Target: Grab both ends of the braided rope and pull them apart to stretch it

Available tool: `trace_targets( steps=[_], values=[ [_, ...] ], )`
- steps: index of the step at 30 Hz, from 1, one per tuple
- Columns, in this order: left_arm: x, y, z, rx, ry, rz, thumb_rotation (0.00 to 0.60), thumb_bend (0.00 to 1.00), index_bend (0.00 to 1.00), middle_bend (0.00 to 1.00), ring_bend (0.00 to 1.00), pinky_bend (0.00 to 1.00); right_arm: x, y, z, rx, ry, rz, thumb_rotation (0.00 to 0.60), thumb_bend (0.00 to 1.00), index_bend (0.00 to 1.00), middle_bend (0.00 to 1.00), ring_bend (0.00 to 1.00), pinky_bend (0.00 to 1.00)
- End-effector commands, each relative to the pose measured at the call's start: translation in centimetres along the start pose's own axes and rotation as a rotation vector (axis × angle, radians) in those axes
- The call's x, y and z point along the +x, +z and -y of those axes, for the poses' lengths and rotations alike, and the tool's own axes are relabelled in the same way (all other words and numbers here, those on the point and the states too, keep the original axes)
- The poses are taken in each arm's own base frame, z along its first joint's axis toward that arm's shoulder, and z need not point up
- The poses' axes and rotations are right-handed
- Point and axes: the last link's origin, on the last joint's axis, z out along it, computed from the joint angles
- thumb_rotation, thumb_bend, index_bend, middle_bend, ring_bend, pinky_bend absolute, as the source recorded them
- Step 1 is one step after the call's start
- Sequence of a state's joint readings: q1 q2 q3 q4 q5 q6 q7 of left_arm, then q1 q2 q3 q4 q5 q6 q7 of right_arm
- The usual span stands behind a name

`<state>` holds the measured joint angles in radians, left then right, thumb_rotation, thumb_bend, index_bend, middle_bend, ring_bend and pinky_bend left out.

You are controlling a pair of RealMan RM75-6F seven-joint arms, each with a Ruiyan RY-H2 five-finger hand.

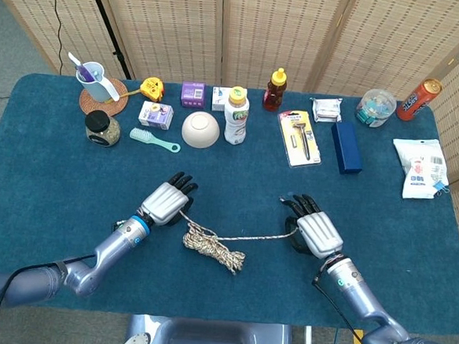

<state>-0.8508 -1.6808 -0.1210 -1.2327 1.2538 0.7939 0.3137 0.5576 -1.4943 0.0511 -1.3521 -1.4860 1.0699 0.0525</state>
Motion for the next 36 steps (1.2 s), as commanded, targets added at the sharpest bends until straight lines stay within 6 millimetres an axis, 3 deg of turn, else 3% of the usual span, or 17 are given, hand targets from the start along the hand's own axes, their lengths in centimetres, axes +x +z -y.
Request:
trace_targets(
  steps=[1, 36],
  values=[
    [0.04, -0.02, -0.02, 0.0, 0.0, -0.002, 0.6, 0.36, 0.54, 0.17, 0.04, 0.0, -0.02, 0.03, 0.02, 0.0, 0.0, 0.0, 0.6, 0.5, 0.61, 0.16, 0.0, 0.0],
    [0.05, -0.16, 0.07, 0.012, -0.024, -0.012, 0.6, 0.47, 0.64, 0.21, 0.07, 0.0, -0.06, 0.04, -0.21, -0.005, 0.006, 0.001, 0.6, 0.51, 0.62, 0.17, 0.0, 0.0]
  ],
)
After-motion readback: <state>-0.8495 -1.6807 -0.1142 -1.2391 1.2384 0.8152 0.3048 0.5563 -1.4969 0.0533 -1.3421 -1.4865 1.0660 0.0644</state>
